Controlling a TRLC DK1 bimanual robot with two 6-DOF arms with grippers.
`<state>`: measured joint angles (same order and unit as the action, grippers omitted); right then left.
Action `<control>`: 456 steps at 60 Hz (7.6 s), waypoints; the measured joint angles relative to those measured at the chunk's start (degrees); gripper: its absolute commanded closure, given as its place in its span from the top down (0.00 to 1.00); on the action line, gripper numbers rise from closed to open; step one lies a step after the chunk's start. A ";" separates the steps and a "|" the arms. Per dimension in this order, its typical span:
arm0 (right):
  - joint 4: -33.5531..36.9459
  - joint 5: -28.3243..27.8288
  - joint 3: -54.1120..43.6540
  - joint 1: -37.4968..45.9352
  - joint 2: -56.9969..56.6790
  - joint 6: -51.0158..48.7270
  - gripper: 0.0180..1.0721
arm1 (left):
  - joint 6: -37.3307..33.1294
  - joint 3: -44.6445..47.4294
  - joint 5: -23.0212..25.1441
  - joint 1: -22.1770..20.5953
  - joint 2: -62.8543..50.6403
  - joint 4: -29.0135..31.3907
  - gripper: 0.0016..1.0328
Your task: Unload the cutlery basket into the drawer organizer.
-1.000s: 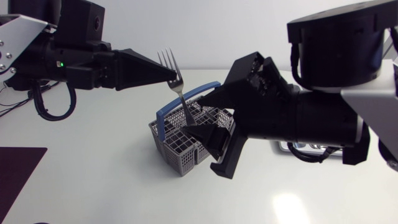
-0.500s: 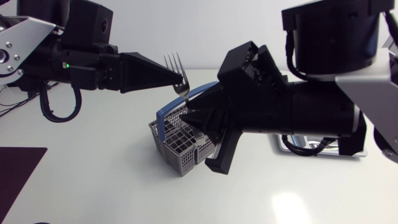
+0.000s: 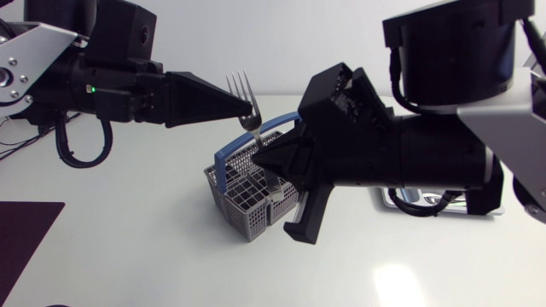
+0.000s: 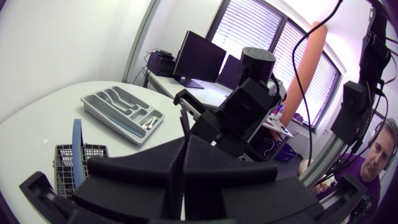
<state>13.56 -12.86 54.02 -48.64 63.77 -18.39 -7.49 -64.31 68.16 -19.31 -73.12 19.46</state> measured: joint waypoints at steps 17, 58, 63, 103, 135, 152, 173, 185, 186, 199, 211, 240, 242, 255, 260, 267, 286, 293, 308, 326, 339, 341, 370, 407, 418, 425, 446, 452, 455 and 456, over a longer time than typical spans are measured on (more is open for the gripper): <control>0.42 0.31 0.00 0.50 -3.45 0.00 0.44 | 0.00 0.00 0.02 0.17 0.00 -0.52 0.09; 0.02 0.48 0.39 2.25 0.37 0.00 0.42 | 0.24 1.42 0.59 0.28 3.13 -0.52 0.09; -0.07 0.46 1.42 2.25 0.85 0.00 0.40 | 0.26 1.51 0.61 0.04 3.30 -0.52 0.09; 1.68 -1.33 2.67 1.86 0.74 1.75 0.06 | 1.09 1.51 0.81 -0.31 3.34 -2.56 0.32; 6.21 -0.85 0.94 18.38 -4.98 -0.07 0.06 | 11.74 1.38 -13.49 6.19 7.54 -13.27 0.95; 4.61 2.58 0.22 37.51 -0.42 -1.38 0.06 | 3.69 1.88 -31.30 0.87 8.26 -6.69 0.95; 4.74 15.45 13.44 48.98 18.93 -0.72 0.06 | -1.81 3.69 -43.01 -4.17 8.24 -3.43 0.95; 6.21 23.30 22.27 51.08 29.81 1.33 0.06 | -3.13 5.16 -43.06 -3.91 8.24 -2.93 0.95; 6.21 23.78 22.60 51.17 30.38 1.38 0.06 | -3.13 5.25 -43.06 -3.85 8.24 -2.93 0.95; 7.34 28.09 26.77 53.42 37.83 3.30 0.06 | -3.34 5.90 -43.17 -3.56 8.26 -2.78 0.95; 9.40 29.75 33.29 57.51 45.33 5.49 0.06 | -3.78 6.45 -43.19 -2.54 8.35 -2.82 0.95; 10.73 31.39 44.13 60.30 58.84 9.05 0.06 | -4.37 7.72 -43.19 -2.49 9.57 -2.97 0.95; 10.71 31.36 44.74 60.48 59.67 9.14 0.06 | -4.37 7.89 -43.19 -2.49 9.68 -2.97 0.95; 10.88 31.82 47.23 62.23 63.54 9.29 0.06 | -4.37 8.26 -43.19 -2.49 9.77 -2.99 0.95; 10.91 32.24 47.80 62.64 64.57 9.42 0.06 | -4.37 8.33 -43.19 -2.49 9.77 -2.99 0.95; 10.88 32.48 48.13 62.64 65.42 9.44 0.06 | -4.37 8.37 -43.19 -2.49 9.77 -2.99 0.95; 10.88 33.38 51.23 62.64 69.05 9.44 0.07 | -4.37 8.39 -43.19 -2.49 9.79 -2.97 0.95; 10.88 33.77 52.85 62.64 70.58 9.44 0.10 | -4.37 8.39 -43.19 -2.49 9.88 -2.97 0.95; 10.93 33.77 54.14 62.62 72.89 9.44 0.35 | -4.37 8.39 -43.19 -2.51 9.88 -2.64 0.95; 9.07 32.20 50.25 62.51 69.68 9.42 0.49 | -4.37 8.39 -43.50 -2.64 10.16 -1.75 0.95; 6.19 28.63 38.88 61.42 54.36 9.20 0.53 | -4.61 8.37 -45.07 -3.04 11.17 -0.26 0.95; 5.40 27.63 36.50 60.78 50.88 9.05 0.53 | -4.81 8.37 -45.81 -3.06 11.47 0.15 0.95; 1.90 14.03 16.96 42.32 29.35 9.03 0.56 | -15.96 19.74 -53.00 0.63 13.79 -2.95 0.95; -1.31 2.93 16.02 33.62 39.12 11.02 0.56 | -21.31 25.49 -56.70 4.15 -7.93 -19.50 0.95; -0.39 1.20 14.12 32.35 39.10 11.15 0.56 | -21.31 24.68 -56.96 3.28 -11.21 -20.70 0.95; 0.07 1.05 11.17 31.63 38.03 11.19 0.56 | -21.31 22.77 -57.79 3.13 -12.87 -20.70 0.95; 1.70 2.86 5.88 29.18 31.74 11.17 0.56 | -21.33 16.52 -60.15 3.30 -20.20 -22.60 0.95; 2.12 3.28 4.85 28.70 30.14 11.19 0.56 | -21.55 14.27 -60.30 3.87 -22.40 -23.06 0.95; 2.49 3.28 4.17 28.20 29.35 11.28 0.56 | -21.57 12.94 -60.57 4.28 -23.63 -23.28 0.95; 2.64 3.28 3.96 28.00 29.07 11.39 0.56 | -21.59 12.57 -60.63 4.42 -23.96 -23.39 0.95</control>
<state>16.21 -9.58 57.98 -20.64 92.84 -7.01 -29.08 -51.75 7.53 -14.90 -97.08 -3.92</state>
